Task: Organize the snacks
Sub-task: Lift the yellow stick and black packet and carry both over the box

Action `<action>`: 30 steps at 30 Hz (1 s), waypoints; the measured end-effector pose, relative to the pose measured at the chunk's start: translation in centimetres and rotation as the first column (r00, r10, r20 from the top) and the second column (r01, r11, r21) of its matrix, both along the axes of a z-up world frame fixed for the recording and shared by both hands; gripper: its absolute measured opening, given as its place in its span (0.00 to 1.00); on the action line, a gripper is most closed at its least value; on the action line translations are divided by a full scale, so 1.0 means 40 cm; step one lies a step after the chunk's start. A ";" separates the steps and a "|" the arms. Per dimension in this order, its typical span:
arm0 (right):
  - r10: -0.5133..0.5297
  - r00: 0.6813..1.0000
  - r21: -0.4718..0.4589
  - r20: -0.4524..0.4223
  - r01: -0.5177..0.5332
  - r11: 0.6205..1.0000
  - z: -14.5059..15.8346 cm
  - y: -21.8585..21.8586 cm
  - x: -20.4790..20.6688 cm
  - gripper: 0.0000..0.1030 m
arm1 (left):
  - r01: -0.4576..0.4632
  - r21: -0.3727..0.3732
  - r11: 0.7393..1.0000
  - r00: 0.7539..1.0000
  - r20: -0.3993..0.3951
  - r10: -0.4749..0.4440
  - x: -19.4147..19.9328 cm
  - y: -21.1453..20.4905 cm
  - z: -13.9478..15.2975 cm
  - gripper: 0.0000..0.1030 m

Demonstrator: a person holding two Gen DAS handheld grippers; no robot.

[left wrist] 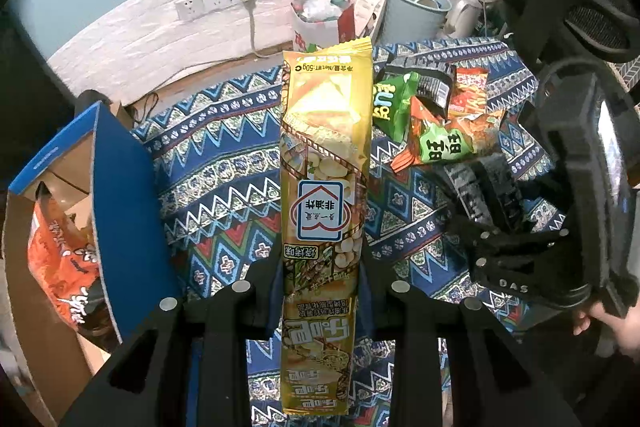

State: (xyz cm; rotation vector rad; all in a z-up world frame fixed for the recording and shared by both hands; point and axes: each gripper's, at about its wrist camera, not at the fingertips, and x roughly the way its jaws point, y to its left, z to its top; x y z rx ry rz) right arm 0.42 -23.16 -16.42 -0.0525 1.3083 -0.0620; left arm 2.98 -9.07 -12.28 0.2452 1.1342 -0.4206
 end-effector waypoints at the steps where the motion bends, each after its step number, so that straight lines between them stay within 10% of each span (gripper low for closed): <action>1: 0.006 1.000 -0.006 0.019 -0.006 1.000 0.017 0.007 0.002 0.61 | -0.002 0.001 1.000 1.000 0.006 0.002 -0.001 0.003 0.004 0.30; 30: 0.166 0.950 -0.024 0.264 -0.166 0.986 0.259 0.113 0.074 0.61 | -0.103 -0.037 0.994 0.975 0.192 0.108 -0.042 0.134 0.190 0.30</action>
